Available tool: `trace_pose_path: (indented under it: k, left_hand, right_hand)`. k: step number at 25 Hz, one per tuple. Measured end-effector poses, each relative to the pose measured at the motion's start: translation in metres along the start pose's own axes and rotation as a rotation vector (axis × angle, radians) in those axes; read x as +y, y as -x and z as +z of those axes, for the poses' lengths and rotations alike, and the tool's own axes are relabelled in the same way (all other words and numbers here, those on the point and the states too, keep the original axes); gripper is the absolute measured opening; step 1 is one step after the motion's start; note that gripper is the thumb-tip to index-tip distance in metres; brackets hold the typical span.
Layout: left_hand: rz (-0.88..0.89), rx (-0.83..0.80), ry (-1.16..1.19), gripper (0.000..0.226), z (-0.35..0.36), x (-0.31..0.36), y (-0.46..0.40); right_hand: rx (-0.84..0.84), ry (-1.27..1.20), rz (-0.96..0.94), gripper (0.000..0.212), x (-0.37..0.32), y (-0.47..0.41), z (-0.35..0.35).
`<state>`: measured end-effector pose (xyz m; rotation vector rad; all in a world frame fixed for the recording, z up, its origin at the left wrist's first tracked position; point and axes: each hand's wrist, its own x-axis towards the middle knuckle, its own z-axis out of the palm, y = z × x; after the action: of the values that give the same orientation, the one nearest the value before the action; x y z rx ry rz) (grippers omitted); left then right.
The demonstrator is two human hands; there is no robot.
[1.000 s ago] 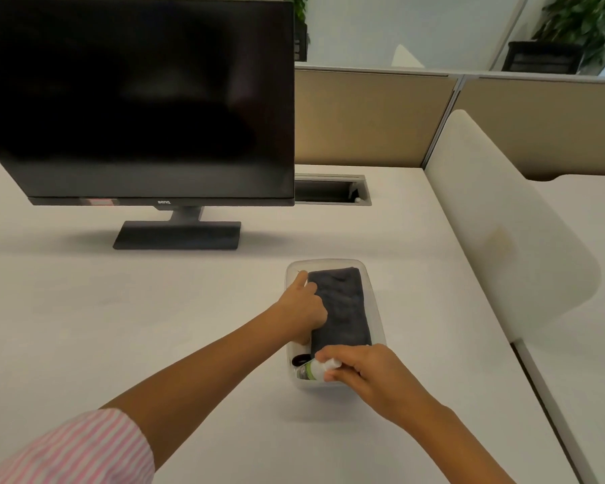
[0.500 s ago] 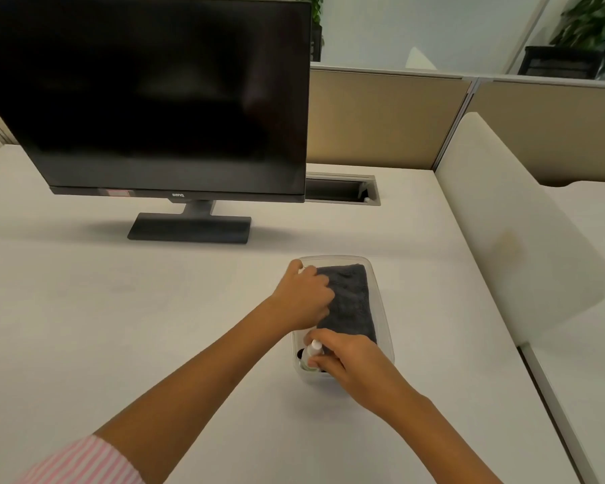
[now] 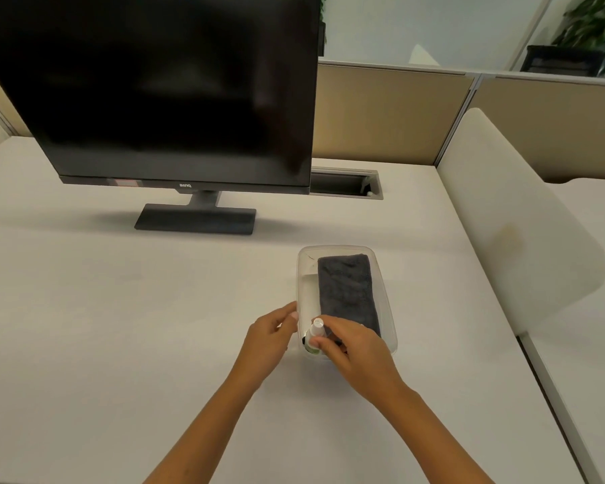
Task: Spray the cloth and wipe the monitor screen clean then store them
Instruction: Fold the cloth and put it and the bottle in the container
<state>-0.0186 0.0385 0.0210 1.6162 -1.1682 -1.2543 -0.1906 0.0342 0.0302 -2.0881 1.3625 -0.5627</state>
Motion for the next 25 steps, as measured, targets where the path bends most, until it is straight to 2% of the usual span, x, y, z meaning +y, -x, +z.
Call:
trace_pose_path:
  k: [2,6,12,18,22,25]
  left_hand:
    - [0.004,0.000,0.023,0.029,0.000,0.003,0.000]
    - [0.003,0.012,-0.084,0.038,0.001,0.005,-0.005]
    - [0.047,-0.007,-0.140,0.039,0.002,0.008,-0.012]
    - [0.036,0.085,-0.255,0.025,0.007,0.011,-0.017]
    - [0.030,-0.022,-0.355,0.030,0.000,0.015,-0.017]
    - [-0.021,-0.123,-0.342,0.036,-0.017,0.019,-0.014]
  right_hand:
    - [0.014,0.000,0.017,0.044,0.002,0.000,0.002]
    - [0.047,0.003,-0.027,0.048,0.001,0.001,0.002]
    - [0.087,-0.006,-0.033,0.050,0.002,0.000,0.003]
    - [0.040,-0.036,0.038,0.053,-0.004,-0.002,-0.001]
    - [-0.067,-0.091,0.064,0.071,-0.014,-0.004,-0.017]
    - [0.020,-0.138,0.142,0.075,-0.023,-0.012,-0.039]
